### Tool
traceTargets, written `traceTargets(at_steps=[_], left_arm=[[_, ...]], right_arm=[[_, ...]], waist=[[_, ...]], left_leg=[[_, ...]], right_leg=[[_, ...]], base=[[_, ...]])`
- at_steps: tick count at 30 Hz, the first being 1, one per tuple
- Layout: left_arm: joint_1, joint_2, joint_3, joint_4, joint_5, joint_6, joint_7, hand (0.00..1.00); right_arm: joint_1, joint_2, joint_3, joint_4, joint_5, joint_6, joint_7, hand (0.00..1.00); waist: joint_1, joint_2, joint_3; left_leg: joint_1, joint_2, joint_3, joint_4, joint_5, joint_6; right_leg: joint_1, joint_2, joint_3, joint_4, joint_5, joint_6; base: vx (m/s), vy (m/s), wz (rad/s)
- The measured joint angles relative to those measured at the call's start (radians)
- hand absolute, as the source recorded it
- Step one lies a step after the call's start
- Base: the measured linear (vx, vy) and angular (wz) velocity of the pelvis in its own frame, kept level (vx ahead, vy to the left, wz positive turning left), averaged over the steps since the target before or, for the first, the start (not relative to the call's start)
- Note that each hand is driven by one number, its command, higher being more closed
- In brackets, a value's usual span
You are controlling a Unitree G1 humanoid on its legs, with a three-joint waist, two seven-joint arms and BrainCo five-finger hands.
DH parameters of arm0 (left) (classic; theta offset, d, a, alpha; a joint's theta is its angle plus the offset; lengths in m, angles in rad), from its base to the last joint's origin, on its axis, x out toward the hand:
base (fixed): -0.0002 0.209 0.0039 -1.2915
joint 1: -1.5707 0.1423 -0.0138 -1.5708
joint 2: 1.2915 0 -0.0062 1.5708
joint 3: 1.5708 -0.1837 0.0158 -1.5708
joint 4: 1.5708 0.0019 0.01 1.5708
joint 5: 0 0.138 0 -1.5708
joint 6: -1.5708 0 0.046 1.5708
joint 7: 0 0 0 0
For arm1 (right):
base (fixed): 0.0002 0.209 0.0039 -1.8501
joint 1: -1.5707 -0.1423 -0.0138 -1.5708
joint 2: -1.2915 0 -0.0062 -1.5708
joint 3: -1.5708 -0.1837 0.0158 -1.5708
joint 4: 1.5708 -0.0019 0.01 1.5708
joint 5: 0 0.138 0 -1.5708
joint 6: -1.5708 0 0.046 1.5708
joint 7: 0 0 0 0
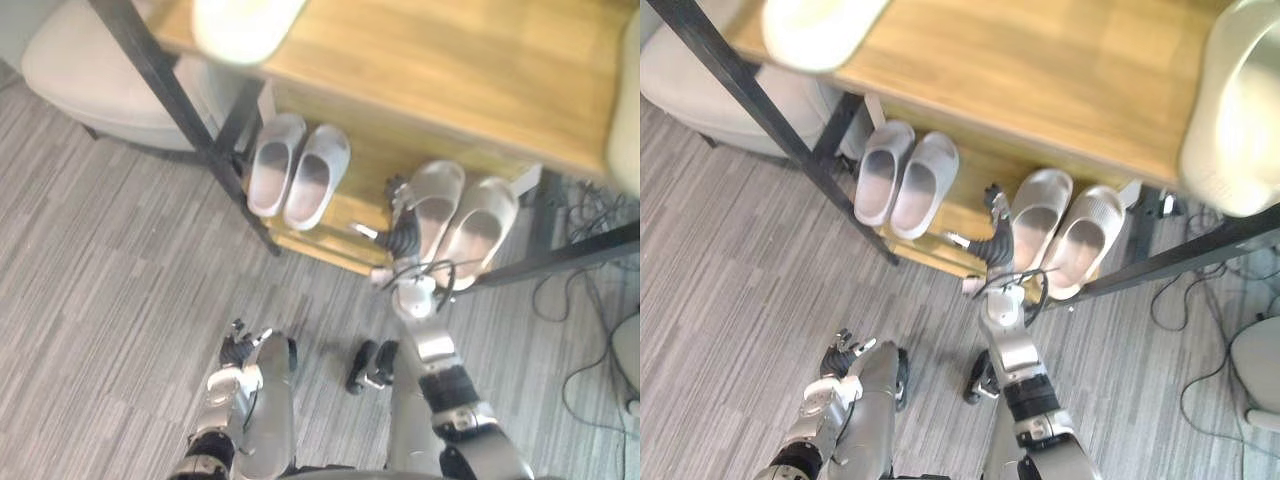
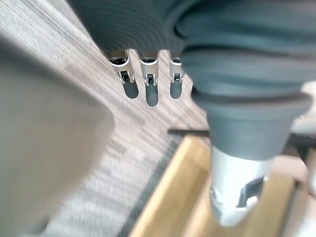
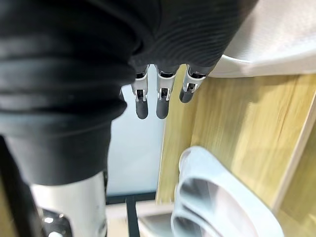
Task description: Organize the slippers on the shoe rack
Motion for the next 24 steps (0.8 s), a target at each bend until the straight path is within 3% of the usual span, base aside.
traceTargets(at_steps=[6,7,13,19,24], left_arm=[[0.042,0.006,-0.134,0.063,0.060,0.012,-0.026,0.00],[0.054,0.008,-0.152,0.092,0.077,0.023,-0.028,0.00],[0.099,0.015,-0.214,0.099,0.133,0.023,-0.043,0.00],[0.098,0.053,-0.298,0.096,0.177,0.020,-0.046,0.00],[0.108,0.053,-0.466,-0.028,0.216,0.016,-0.057,0.00]], right_arm=[[0.212,0.008,0.017,0.043,-0.073,-0.004,0.086,0.00],[0.255,-0.016,0.009,0.145,-0.088,-0.003,0.112,0.00],[0.389,-0.101,-0.129,0.457,-0.132,0.020,0.169,0.00],[0.402,-0.107,-0.243,0.642,-0.148,0.017,0.177,0.00],[0.381,-0.107,-0.322,0.735,-0.136,0.012,0.175,0.00]], waist=[[-0.028,-0.036,-0.092],[-0.046,-0.037,-0.120],[-0.079,0.019,-0.197],[-0.084,0.030,-0.222],[-0.081,0.037,-0.236]], left_leg=[[0.198,-0.023,0.052,-0.257,0.088,0.011],[0.273,-0.041,0.057,-0.371,0.135,0.016],[0.469,-0.073,0.085,-0.660,0.253,0.025],[0.557,-0.072,0.100,-0.754,0.291,0.022],[0.576,-0.081,0.080,-0.783,0.308,0.032]], right_leg=[[0.168,0.028,0.009,-0.234,0.090,0.032],[0.234,0.035,0.004,-0.330,0.128,0.043],[0.404,0.074,0.006,-0.593,0.249,0.073],[0.497,0.103,0.010,-0.715,0.308,0.075],[0.552,0.114,0.005,-0.804,0.351,0.079]], base=[[0.12,0.077,-0.10],[0.10,0.046,0.01],[0.11,0.058,-0.07],[0.02,0.013,-0.07],[-0.05,0.006,0.07]])
